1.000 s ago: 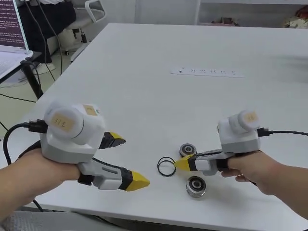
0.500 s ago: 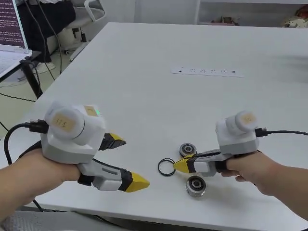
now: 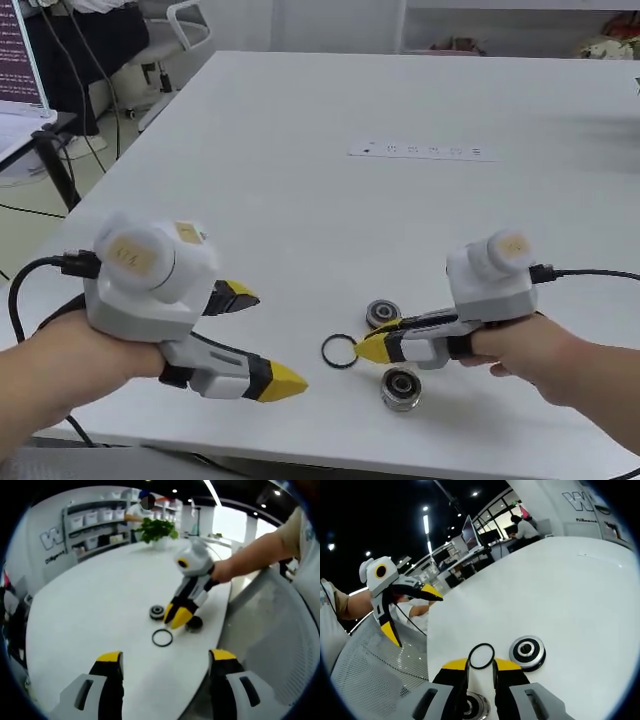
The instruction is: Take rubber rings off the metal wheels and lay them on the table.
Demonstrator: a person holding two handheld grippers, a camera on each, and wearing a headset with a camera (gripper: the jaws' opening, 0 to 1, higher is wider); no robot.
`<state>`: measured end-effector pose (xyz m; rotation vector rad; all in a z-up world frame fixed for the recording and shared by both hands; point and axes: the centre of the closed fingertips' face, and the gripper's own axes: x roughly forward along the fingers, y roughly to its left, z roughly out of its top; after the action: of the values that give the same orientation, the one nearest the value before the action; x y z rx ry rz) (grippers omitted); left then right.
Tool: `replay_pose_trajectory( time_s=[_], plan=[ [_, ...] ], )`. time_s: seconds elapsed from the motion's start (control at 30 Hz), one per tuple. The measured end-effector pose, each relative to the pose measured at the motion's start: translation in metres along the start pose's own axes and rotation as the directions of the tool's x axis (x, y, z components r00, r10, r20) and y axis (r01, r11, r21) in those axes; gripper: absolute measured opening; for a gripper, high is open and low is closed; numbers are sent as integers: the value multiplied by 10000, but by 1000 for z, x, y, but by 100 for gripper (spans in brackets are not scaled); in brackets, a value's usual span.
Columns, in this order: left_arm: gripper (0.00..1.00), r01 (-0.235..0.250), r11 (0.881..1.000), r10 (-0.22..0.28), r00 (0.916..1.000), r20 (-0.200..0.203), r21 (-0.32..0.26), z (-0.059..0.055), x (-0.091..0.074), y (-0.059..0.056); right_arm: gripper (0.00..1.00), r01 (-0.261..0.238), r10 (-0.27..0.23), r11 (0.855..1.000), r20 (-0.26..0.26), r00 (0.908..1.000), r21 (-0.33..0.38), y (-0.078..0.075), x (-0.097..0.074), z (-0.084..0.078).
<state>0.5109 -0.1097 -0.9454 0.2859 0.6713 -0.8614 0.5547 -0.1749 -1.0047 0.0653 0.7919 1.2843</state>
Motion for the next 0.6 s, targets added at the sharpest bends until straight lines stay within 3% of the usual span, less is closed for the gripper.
replay_pose_trajectory(
  time_s=[0.23, 0.6],
  plan=[
    [70, 20, 9999, -19, 9999, 122, -99, 7, 3, 5, 19, 68, -77, 9998, 555, 9984, 175, -1, -14, 11],
    [69, 76, 10000, -76, 10000, 21, 45, 14, 13, 15, 20, 565, -587, 9981, 1112, 9921, 228, -14, -39, 20]
  ],
)
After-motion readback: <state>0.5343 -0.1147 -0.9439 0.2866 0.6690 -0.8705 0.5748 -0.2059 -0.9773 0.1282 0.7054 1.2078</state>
